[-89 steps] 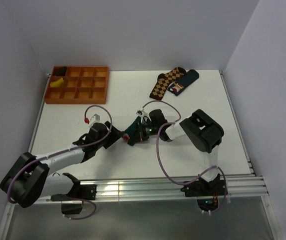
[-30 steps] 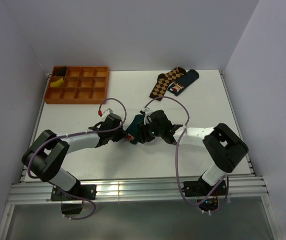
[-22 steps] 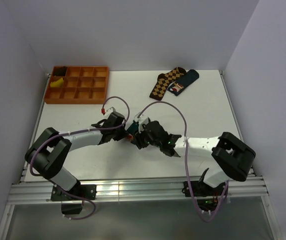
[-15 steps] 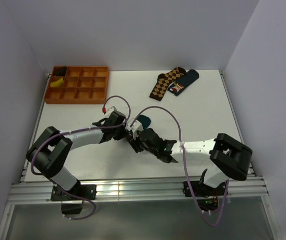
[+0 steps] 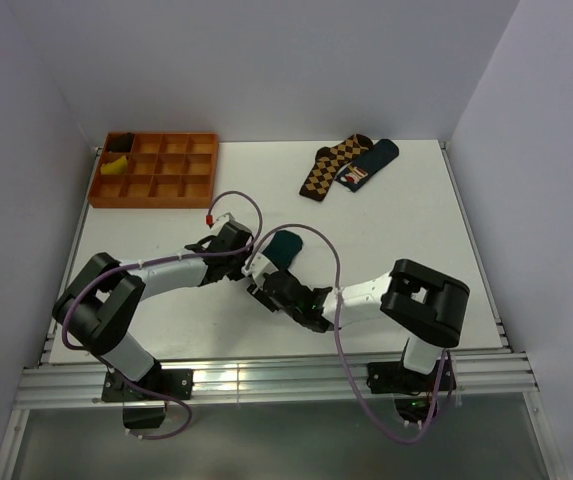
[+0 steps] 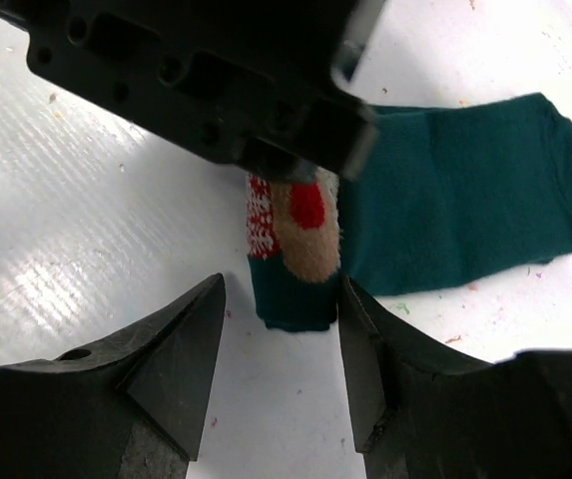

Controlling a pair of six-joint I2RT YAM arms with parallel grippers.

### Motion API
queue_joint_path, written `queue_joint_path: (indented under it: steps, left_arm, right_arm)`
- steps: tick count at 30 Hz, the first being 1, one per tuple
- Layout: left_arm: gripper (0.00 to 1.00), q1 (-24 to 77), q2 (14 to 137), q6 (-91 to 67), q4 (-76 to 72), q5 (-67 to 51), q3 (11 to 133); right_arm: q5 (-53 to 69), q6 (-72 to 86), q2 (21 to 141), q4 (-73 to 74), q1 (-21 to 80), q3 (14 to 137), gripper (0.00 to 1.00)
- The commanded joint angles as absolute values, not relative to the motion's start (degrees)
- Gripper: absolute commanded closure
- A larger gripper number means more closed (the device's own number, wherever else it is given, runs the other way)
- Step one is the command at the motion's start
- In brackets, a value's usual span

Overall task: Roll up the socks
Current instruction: Roll the sock at the center of the board.

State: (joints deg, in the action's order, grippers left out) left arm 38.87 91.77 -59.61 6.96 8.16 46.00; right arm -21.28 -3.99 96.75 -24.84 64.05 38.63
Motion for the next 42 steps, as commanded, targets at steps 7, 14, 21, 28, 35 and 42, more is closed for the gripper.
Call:
queue_joint_path:
  steps: [7,14,21,28,35,42]
  left_arm:
    - [1.00,39.46,93.87,-58.45,9.49,5.54,46.85]
    - [0.98,39.38,92.47,-58.62,8.18,5.45,45.88]
    - [0.84,39.29,90.88,-59.85,7.04,6.33,44.74]
    - [0.42,38.06,86.23,-60.99,4.66,7.64,42.45]
    - [0.33,35.60,79.20,-63.10,2.38,8.87,37.80]
    - [0.33,34.19,72.16,-62.94,-4.56,9.06,31.38]
  right_arm:
    - [-30.31,-6.86,102.04,-29.44,67.41,42.10,0.45]
    - [-30.94,-5.98,103.01,-29.00,68.12,41.57,0.79]
    - [-25.69,-0.72,101.70,-25.67,67.42,40.09,1.00]
    - [-8.04,7.11,98.79,-22.50,59.60,38.23,1.00]
    - [9.47,12.21,100.63,-20.57,51.60,39.11,1.00]
    - [28.10,19.58,105.11,-21.01,42.81,41.04,1.00]
